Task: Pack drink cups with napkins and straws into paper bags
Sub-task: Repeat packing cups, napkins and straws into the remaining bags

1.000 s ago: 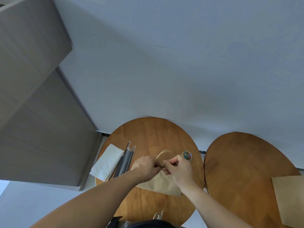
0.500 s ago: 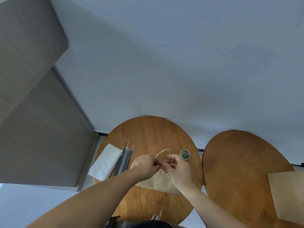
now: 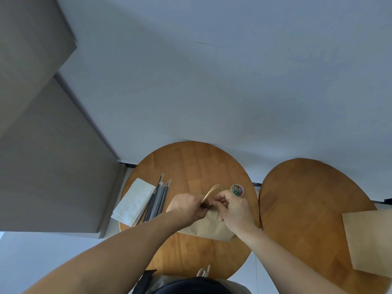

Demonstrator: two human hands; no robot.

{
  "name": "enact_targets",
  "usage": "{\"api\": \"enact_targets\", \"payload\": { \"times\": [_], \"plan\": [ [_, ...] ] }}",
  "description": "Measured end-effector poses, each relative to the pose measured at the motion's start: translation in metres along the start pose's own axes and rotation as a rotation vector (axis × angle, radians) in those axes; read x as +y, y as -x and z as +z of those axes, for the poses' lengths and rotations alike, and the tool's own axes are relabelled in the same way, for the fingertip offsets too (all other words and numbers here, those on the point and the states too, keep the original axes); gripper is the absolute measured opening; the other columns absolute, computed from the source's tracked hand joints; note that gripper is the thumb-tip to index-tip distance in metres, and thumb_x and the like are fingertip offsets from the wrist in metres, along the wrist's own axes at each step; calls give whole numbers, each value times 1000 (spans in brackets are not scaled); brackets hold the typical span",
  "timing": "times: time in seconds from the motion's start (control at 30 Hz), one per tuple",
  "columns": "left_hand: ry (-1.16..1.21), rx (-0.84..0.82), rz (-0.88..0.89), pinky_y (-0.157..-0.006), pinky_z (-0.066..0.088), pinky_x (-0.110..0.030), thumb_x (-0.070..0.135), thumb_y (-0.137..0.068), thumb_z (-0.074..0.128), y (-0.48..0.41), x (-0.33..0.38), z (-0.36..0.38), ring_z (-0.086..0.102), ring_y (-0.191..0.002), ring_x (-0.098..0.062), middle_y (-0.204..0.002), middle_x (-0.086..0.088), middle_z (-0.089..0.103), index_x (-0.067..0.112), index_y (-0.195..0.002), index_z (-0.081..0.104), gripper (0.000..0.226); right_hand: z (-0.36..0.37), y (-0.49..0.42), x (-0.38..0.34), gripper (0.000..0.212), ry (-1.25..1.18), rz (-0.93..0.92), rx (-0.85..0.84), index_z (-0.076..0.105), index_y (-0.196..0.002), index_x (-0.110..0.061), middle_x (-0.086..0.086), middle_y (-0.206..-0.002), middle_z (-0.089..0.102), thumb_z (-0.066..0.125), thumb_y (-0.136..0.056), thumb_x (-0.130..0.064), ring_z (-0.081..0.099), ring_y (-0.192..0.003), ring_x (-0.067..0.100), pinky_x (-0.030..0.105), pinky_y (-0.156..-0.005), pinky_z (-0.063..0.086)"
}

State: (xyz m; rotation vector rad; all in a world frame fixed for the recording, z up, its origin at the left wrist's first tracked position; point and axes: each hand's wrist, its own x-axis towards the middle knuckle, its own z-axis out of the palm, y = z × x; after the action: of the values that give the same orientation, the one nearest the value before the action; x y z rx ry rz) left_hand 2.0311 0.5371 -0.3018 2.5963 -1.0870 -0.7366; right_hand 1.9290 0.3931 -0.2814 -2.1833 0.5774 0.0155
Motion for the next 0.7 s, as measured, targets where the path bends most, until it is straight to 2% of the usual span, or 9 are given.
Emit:
{"api": "enact_targets", "payload": {
  "times": [0.07, 0.13, 0.2, 0.33, 0.4, 0.53, 0.63, 0.7],
  "plan": [
    [24, -3, -15, -58, 38, -25, 51, -95, 49, -1, -2, 1, 56, -69, -14, -74, 11, 57, 40, -109, 67, 26, 0, -1, 2, 15, 6, -17, -32, 69, -100, -28, -17, -82, 69, 67, -92, -16, 63, -51, 9, 27, -63, 56],
    [43, -10, -7, -58, 37, -25, 52, -97, 47, -2, -4, 0, 53, -68, -13, -66, 12, 50, 41, -110, 67, 26, -1, -3, 4, 19, 2, -32, -46, 71, -109, -26, -12, -86, 72, 66, -93, -16, 64, -53, 8, 25, -66, 55],
    [66, -41, 9, -59, 39, -27, 52, -98, 45, -3, -5, -4, 54, -68, -14, -61, 12, 45, 42, -110, 67, 26, -1, -4, 4, 15, -6, -42, -44, 73, -102, -27, -8, -78, 72, 66, -93, -16, 63, -53, 9, 26, -65, 55],
    [109, -95, 14, -67, 51, -34, 50, -100, 45, -7, -6, -9, 62, -76, -17, -72, 7, 61, 38, -112, 68, 29, 0, -9, 7, 15, 6, -27, -84, 68, -93, -34, -9, -76, 71, 63, -95, -20, 62, -52, 8, 24, -61, 52],
    [96, -94, 22, -61, 46, -30, 50, -100, 44, -8, -5, -10, 58, -70, -15, -67, 9, 57, 37, -113, 69, 31, 0, -13, 8, 12, 51, -49, -123, 70, -96, -31, -9, -79, 72, 62, -95, -22, 62, -54, 3, 21, -61, 50],
    [93, -89, 22, -52, 34, -24, 51, -100, 44, -11, -4, -12, 48, -57, -7, -58, 12, 48, 34, -108, 70, 32, -3, -19, 11, 13, 134, -129, -143, 72, -102, -26, -15, -89, 72, 61, -95, -22, 58, -65, -8, 18, -71, 50],
    [94, -139, 29, -67, 50, -33, 51, -99, 45, -14, -3, -13, 62, -75, -17, -77, 4, 66, 31, -110, 71, 35, -5, -22, 13, 14, 173, -166, -133, 72, -104, -24, -13, -94, 73, 62, -95, -21, 64, -84, 0, 19, -79, 50],
    [107, -151, 30, -77, 53, -38, 51, -99, 46, -16, -4, -14, 64, -83, -19, -87, 0, 70, 31, -111, 71, 34, -7, -24, 16, 12, 205, -196, -114, 73, -103, -23, -13, -95, 73, 64, -94, -22, 66, -89, 4, 19, -80, 50]
  ]
}}
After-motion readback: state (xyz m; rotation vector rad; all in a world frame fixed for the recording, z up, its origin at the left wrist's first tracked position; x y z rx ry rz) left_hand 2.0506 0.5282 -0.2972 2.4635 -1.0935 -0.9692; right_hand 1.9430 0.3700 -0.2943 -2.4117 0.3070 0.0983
